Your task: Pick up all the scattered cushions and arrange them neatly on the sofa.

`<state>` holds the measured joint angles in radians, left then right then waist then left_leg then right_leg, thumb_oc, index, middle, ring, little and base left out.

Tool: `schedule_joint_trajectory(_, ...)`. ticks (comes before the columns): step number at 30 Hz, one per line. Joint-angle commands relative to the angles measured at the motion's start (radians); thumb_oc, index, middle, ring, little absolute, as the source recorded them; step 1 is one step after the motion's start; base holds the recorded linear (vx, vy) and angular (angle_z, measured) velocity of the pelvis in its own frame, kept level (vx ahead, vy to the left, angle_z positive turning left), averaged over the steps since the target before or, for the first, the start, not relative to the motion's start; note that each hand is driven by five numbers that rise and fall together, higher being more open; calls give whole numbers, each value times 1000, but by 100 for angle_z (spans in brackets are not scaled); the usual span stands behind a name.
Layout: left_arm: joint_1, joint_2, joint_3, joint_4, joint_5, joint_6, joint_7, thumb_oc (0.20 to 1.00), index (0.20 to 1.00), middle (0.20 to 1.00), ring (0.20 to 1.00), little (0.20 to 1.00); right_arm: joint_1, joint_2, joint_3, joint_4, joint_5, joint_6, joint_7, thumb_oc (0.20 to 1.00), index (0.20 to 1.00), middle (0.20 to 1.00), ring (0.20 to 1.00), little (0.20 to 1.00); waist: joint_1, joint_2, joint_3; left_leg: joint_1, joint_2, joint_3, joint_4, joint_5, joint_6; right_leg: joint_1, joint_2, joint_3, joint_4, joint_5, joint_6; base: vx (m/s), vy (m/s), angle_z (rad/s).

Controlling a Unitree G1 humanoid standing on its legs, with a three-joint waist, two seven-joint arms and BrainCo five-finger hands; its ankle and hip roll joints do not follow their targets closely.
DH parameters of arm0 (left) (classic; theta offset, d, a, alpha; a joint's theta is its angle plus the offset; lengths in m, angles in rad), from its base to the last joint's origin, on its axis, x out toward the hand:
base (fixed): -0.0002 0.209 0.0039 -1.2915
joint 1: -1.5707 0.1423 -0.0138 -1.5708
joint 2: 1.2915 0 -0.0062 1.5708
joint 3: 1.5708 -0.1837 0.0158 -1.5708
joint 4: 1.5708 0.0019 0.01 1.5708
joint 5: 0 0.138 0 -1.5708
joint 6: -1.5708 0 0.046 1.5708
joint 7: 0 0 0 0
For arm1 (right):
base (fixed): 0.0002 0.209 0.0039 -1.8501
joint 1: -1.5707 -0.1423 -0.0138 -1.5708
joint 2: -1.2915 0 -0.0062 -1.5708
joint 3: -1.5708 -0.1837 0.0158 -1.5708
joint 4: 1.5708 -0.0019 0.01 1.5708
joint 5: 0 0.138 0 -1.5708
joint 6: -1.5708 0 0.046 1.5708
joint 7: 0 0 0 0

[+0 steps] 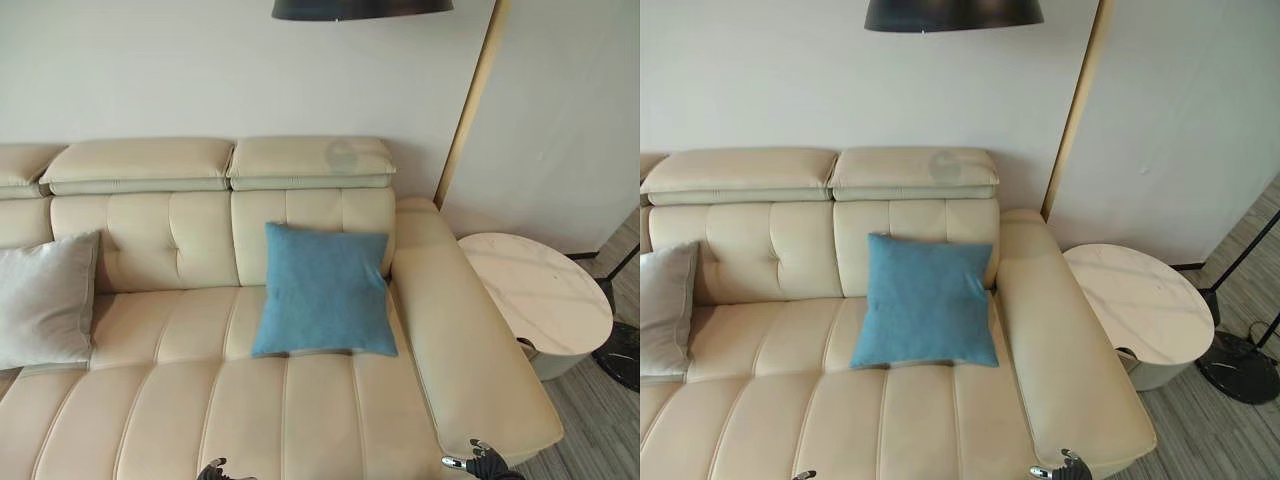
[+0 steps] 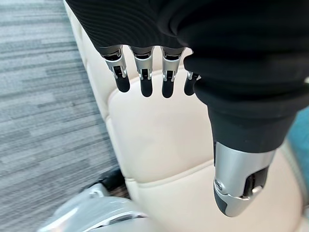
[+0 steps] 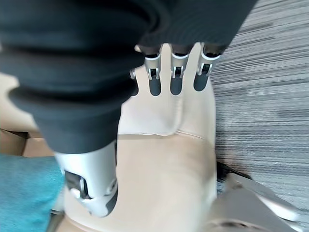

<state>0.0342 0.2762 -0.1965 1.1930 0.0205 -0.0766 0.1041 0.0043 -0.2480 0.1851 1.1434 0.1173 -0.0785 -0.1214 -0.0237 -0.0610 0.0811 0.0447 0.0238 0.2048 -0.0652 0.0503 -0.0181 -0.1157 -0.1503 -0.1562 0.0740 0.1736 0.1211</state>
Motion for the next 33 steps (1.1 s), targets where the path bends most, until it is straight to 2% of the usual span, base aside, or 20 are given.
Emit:
schedule_joint_trajectory(1, -59, 10, -3, 25, 24, -4, -3, 1000, 1000, 1000, 1000, 1000, -90, -5, 10, -10, 7, -8, -16, 1000, 1000, 1000, 1000, 1000, 2, 61, 73, -47, 29, -39, -17, -21, 5, -5, 30, 15, 228, -259, 36, -194, 4, -12)
schedule_joint_trajectory(4, -62, 12, -3, 47, 24, 2, -7, 1000, 1000, 1000, 1000, 1000, -90, -3, 2, 3, 15, -11, -12, 1000, 1000, 1000, 1000, 1000, 12, 73, 55, -84, 34, -34, -17, 0, 10, 24, 38, 40, 306, -294, 23, -173, -29, 3)
schedule_joint_trajectory(5, -60, 10, 2, 56, 15, 4, -8, 1000, 1000, 1000, 1000, 1000, -86, 1, -4, 4, 19, -13, -13, 1000, 1000, 1000, 1000, 1000, 25, 68, 38, -112, 32, -30, -18, 15, 7, 53, 40, 69, 304, -296, 26, -203, -93, -13)
schedule_joint_trajectory(7, -60, 10, 2, 55, 11, 5, -7, 1000, 1000, 1000, 1000, 1000, -86, 1, -5, 2, 20, -13, -15, 1000, 1000, 1000, 1000, 1000, 33, 61, 32, -129, 29, -28, -16, 23, 5, 85, 43, 85, 265, -305, 26, -129, -79, -18)
schedule_joint_trajectory(8, -61, 11, 2, 53, 3, 4, -5, 1000, 1000, 1000, 1000, 1000, -90, 0, -2, -1, 19, -10, -17, 1000, 1000, 1000, 1000, 1000, 44, 54, 28, -150, 32, -26, -13, 37, 0, 117, 47, 97, 213, -328, 17, -158, -133, -24)
schedule_joint_trajectory(9, -61, 8, 6, 51, -4, 3, 0, 1000, 1000, 1000, 1000, 1000, -95, 2, 5, -5, 17, -9, -25, 1000, 1000, 1000, 1000, 1000, 56, 48, 16, -175, 42, -16, -12, 61, -13, 155, 53, 89, 102, -345, 6, -160, -134, -21)
schedule_joint_trajectory(13, -62, 1, 6, 43, -16, 5, 5, 1000, 1000, 1000, 1000, 1000, -98, -5, 16, -24, 21, -12, -31, 1000, 1000, 1000, 1000, 1000, 57, 55, 18, -199, 70, -20, -7, 99, -36, 187, 87, 92, 6, -342, -10, -157, -157, -22)
schedule_joint_trajectory(19, -63, -14, -12, 18, -24, 5, 5, 1000, 1000, 1000, 1000, 1000, -91, -27, 12, -24, 31, -17, -41, 1000, 1000, 1000, 1000, 1000, 42, 89, 55, -228, 114, -31, 8, 151, -79, 205, 134, 76, -30, -339, -49, -201, -152, 4)
schedule_joint_trajectory(20, -68, -19, -13, 21, -29, 5, 9, 1000, 1000, 1000, 1000, 1000, -94, -32, 13, -10, 31, -14, -43, 1000, 1000, 1000, 1000, 1000, 42, 97, 69, -242, 122, -45, 15, 162, -95, 203, 137, 71, -32, -337, -58, -195, -106, 27)
schedule_joint_trajectory(22, -69, -19, -13, 21, -29, 5, 9, 1000, 1000, 1000, 1000, 1000, -94, -32, 13, -10, 31, -14, -43, 1000, 1000, 1000, 1000, 1000, 41, 98, 69, -244, 122, -46, 16, 162, -95, 203, 137, 70, -32, -337, -58, -201, -64, 24)
schedule_joint_trajectory(23, -78, -26, -10, 28, -44, 4, 14, 1000, 1000, 1000, 1000, 1000, -100, -43, 11, -3, 36, -12, -46, 1000, 1000, 1000, 1000, 1000, 37, 91, 87, -254, 102, -107, 87, 122, -84, 167, 126, 67, -24, -315, -63, -259, -62, 11)
schedule_joint_trajectory(24, -78, -26, -10, 28, -44, 4, 14, 1000, 1000, 1000, 1000, 1000, -100, -43, 11, -3, 36, -12, -46, 1000, 1000, 1000, 1000, 1000, 35, 91, 87, -255, 101, -108, 89, 120, -84, 167, 126, 66, -24, -316, -63, -341, -77, 8)
schedule_joint_trajectory(26, -74, -29, -5, 33, -48, 4, 15, 1000, 1000, 1000, 1000, 1000, -100, -44, 7, 4, 39, -10, -45, 1000, 1000, 1000, 1000, 1000, 22, 72, 82, -241, 80, -112, 175, 42, -62, 139, 99, 57, -26, -288, -59, -156, -35, 12)
schedule_joint_trajectory(29, -64, -35, 7, 43, -62, 4, 5, 1000, 1000, 1000, 1000, 1000, -103, -45, 10, 20, 36, -11, -39, 1000, 1000, 1000, 1000, 1000, 8, 55, 62, -193, 42, -130, 262, -65, -47, 119, 75, 54, -45, -264, -58, -102, -26, 14)
schedule_joint_trajectory(30, -65, -38, 9, 46, -66, 2, 3, 1000, 1000, 1000, 1000, 1000, -106, -43, 10, 21, 36, -12, -36, 1000, 1000, 1000, 1000, 1000, 3, 53, 54, -167, 35, -131, 264, -86, -44, 112, 73, 52, -49, -260, -57, -38, 37, 13)
schedule_joint_trajectory(31, -60, -42, 5, 49, -65, 3, 0, 1000, 1000, 1000, 1000, 1000, -99, -42, 10, 23, 30, -9, -34, 1000, 1000, 1000, 1000, 1000, -11, 65, 45, -114, 36, -129, 221, -90, -40, 110, 82, 44, -55, -257, -53, -15, 38, 23)
schedule_joint_trajectory(33, -61, -44, 4, 49, -66, 6, -2, 1000, 1000, 1000, 1000, 1000, -97, -43, 10, 23, 29, -8, -32, 1000, 1000, 1000, 1000, 1000, -14, 69, 39, -100, 41, -119, 190, -83, -40, 110, 86, 38, -59, -253, -52, 15, 41, 31)
